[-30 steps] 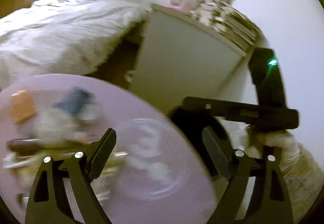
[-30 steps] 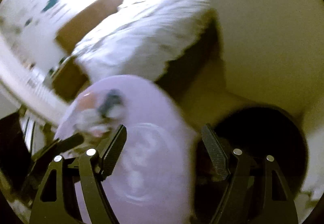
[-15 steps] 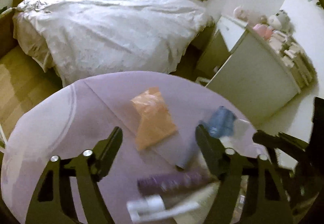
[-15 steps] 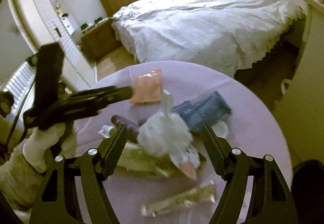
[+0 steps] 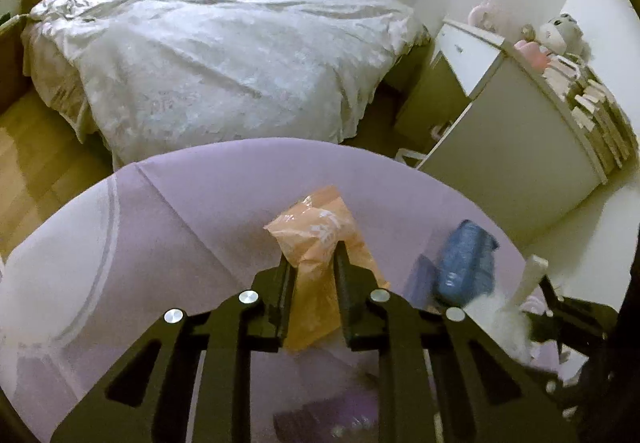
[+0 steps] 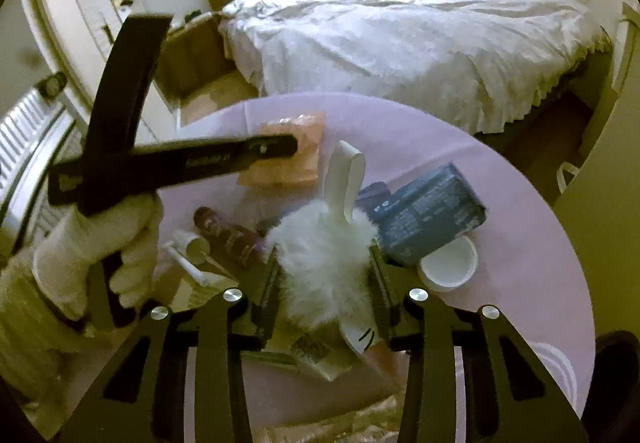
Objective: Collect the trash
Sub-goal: 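Grasp the orange plastic bag with the left gripper while the right grasps the white plush toy, then carry the orange bag and plush toy to the black bin and release them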
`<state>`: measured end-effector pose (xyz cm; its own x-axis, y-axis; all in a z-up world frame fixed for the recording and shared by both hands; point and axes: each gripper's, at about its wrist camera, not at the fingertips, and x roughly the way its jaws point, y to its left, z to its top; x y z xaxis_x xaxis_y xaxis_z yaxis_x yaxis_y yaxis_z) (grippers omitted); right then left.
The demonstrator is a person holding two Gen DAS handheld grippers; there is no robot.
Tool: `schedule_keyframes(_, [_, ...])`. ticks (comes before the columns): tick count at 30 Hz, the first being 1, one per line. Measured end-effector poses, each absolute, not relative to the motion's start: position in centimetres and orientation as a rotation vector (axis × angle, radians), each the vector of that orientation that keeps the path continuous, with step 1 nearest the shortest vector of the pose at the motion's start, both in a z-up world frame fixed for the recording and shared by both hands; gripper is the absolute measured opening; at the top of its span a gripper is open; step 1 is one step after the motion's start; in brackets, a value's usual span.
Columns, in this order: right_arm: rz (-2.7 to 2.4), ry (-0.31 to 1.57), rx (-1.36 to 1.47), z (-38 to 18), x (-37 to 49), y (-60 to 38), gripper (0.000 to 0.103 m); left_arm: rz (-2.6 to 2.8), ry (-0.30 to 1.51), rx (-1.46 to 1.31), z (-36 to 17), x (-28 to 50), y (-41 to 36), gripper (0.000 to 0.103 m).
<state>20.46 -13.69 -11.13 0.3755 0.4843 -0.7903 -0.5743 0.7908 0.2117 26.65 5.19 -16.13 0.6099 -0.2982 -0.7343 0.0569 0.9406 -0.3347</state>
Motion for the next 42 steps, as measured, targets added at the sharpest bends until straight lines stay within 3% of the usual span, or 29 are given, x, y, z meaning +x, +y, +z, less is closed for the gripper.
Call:
schedule_keyframes(11, [0.662, 0.841, 0.114, -4.5, 18.4, -22.2, 0.039, -0.329, 0.752, -0.222, -8.0, 20.4, -0.4, 0.020])
schedule_keyframes(20, [0.437, 0.750, 0.214, -1.5, 16.6, -35.5, 0.039, -0.561, 0.720, -0.120, -5.3, 17.6, -12.6, 0.020])
schedule_keyframes(30, [0.159, 0.802, 0.325, -6.2, 16.5, -49.4, 0.039, -0.755, 0.845, -0.156, -9.3, 19.1, -24.4, 0.020])
schedule_keyframes(42, [0.019, 0.886, 0.402, -13.1, 15.4, -56.2, 0.039, -0.797, 0.971, -0.119, -14.4, 20.0, -31.6, 0.020])
